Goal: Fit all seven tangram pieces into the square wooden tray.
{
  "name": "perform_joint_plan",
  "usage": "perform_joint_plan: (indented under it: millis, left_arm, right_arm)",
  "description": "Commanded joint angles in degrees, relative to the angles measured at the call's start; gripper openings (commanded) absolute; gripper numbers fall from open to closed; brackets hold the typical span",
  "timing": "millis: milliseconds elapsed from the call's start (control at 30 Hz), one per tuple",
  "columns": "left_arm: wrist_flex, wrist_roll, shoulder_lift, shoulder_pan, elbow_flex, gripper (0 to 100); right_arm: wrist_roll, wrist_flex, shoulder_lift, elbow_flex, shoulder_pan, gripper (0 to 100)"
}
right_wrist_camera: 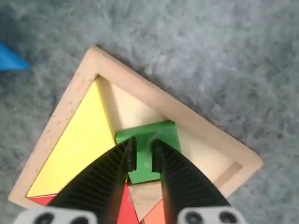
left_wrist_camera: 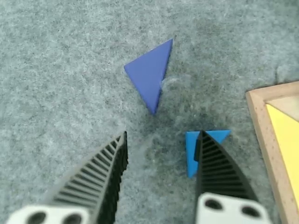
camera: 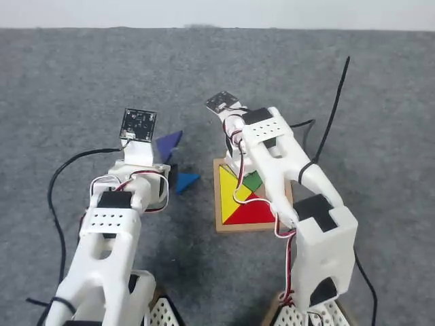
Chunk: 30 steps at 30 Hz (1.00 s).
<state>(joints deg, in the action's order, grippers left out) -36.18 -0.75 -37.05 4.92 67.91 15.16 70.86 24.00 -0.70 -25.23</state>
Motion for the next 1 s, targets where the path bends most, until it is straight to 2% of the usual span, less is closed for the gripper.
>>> perform_joint_plan:
  millis: [0,300,500,633,767,967]
  left_arm:
    - [1.4,-0.4,-1.7,-0.4,-0.5,22]
    - [1.5,-0.3,-1.7,-0.3,-0.5,22]
    - [0.3,-0.4,-2.0,0.2,-1.5,22]
    - [-13.2,-0.5,-0.7,2.2,-11.1,22]
    - [-18.5,-4.6,6.0,2.2,-18.5,22]
    - [-28.5,-12.7,21.3,0.9,-33.4,22]
  right_arm:
    - [-0.6,0.0,-2.5,-2.1,0.8,6.9]
    - [-1.5,-5.1,-18.5,-15.0,1.1,7.3]
    - [-6.7,-4.1,-33.5,-18.7,2.4,7.4]
    - [-7.6,-0.2,-44.9,-22.5,6.4,7.4]
    - [-6.9,-0.7,-55.2,-32.9,12.3,7.4]
    - [-1.0,-8.0,-66.2,-53.3,22.4,7.4]
